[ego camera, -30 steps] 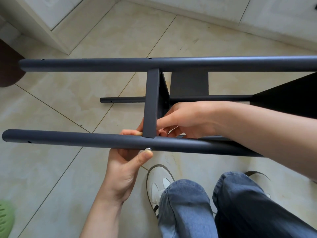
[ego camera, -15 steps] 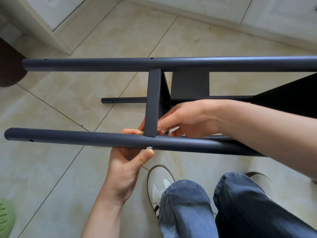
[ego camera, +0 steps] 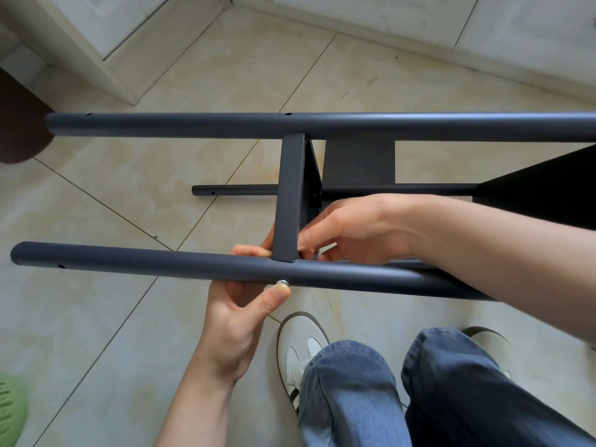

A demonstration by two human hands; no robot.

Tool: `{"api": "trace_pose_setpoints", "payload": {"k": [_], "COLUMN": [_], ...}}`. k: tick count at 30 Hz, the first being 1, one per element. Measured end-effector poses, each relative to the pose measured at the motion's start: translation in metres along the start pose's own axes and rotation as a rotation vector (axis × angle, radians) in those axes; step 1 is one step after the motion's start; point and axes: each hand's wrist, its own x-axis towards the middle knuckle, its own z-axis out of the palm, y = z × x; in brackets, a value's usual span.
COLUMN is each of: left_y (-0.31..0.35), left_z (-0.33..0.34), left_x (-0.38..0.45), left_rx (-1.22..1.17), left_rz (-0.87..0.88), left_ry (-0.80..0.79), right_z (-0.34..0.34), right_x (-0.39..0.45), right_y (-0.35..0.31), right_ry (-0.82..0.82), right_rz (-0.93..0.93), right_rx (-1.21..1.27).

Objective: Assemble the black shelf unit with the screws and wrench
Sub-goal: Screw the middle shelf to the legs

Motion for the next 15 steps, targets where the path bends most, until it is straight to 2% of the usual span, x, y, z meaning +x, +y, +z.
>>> {"api": "trace_pose_setpoints", "payload": {"k": [5, 11, 15], "left_y": [0.0012, 0.0002, -0.0008], "left_z": [0.0004, -0.0001, 0.0009], "left_x": [0.0003, 0.001, 0.0006], "left_rx": [0.01, -0.004, -0.013], "left_rz": [-0.003, 0.005, 0.019], "left_ry": [-0.003, 0.025, 0.006], "right_z": [-0.0003, -0.0006, 0.0017], "right_x": [-0.0008, -0.0003, 0.0005], "right_y": [-0.0019, -0.0025, -0.0047], "right_ry": [0.072, 0.03, 0.068], "right_rz": [-0.003, -0.002, 0.02], "right_rx": [-0.035, -0.004, -0.026]}}
